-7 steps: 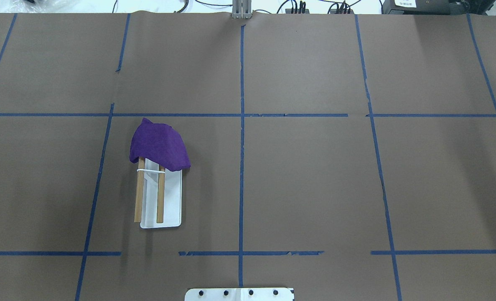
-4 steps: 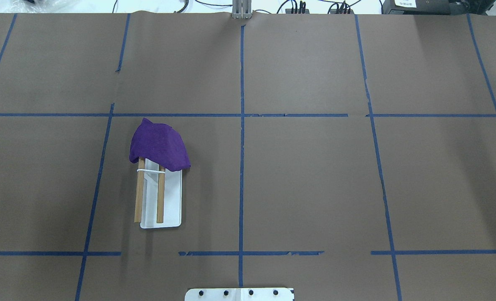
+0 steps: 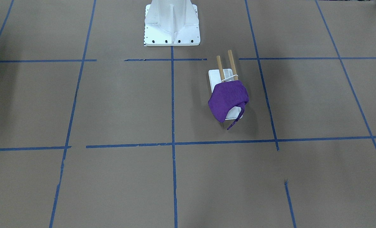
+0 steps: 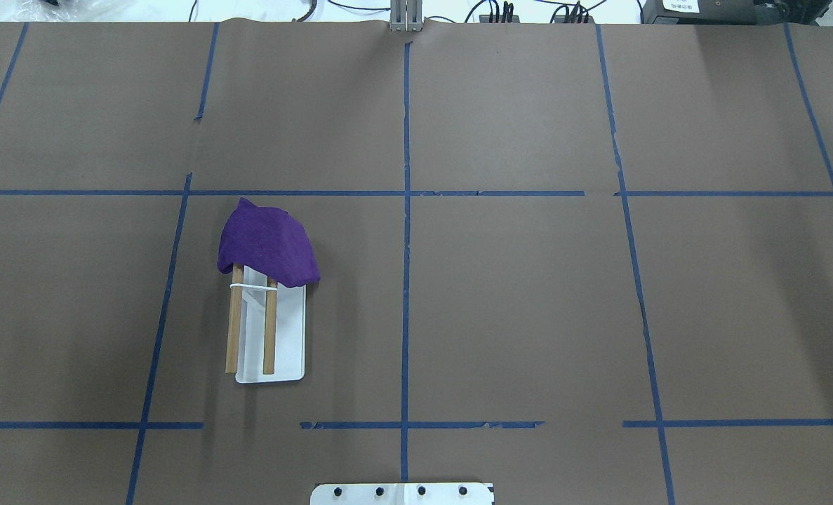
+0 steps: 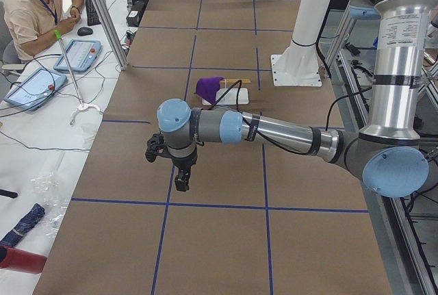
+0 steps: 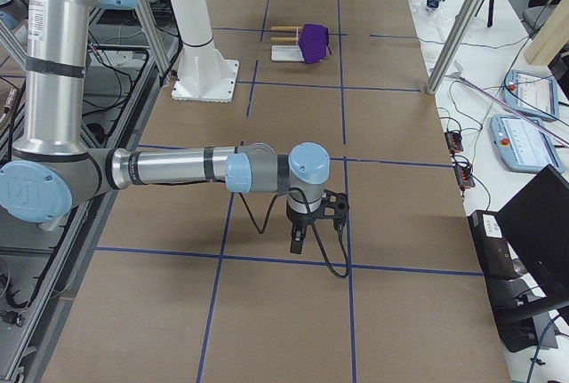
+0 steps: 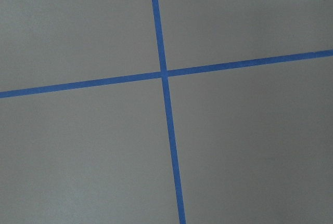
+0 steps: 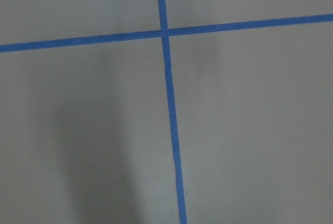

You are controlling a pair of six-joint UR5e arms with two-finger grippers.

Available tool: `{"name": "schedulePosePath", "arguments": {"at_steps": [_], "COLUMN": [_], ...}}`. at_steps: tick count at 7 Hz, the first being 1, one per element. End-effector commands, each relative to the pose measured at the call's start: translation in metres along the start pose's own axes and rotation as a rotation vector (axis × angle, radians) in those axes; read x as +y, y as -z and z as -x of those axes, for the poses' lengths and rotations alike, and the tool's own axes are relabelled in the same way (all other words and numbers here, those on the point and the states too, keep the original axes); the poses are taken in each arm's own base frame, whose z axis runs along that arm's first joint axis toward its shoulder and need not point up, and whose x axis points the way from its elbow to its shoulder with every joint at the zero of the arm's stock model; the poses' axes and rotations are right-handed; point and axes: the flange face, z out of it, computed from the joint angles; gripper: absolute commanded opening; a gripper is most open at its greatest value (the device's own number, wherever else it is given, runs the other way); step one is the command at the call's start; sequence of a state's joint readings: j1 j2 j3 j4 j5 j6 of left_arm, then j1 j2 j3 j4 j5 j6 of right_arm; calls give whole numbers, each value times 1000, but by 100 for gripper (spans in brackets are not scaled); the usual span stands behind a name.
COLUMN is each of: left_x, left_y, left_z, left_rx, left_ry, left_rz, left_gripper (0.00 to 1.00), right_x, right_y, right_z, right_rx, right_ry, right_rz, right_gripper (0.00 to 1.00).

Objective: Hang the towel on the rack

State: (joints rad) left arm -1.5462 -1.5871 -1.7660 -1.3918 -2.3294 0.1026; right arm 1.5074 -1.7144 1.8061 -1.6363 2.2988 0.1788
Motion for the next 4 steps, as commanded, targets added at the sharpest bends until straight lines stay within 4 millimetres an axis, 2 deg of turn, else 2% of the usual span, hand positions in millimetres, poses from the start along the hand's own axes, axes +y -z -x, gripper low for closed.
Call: {"name": "schedulePosePath", "arguments": {"at_steps": [1,4], "left_x": [1,2], "left_y": [1,-7], "left_z": [1,8], "left_rx": [-1,1], "left_ry": [4,22], "left_rz": [-1,18], "left_gripper": [100,100], "right_x": [0,0], "right_y": [0,0], "right_z": [1,0], "right_rx": [1,1], "right_ry": [2,1], "right_rz": [-2,-1], "right_gripper": [100,100]}}
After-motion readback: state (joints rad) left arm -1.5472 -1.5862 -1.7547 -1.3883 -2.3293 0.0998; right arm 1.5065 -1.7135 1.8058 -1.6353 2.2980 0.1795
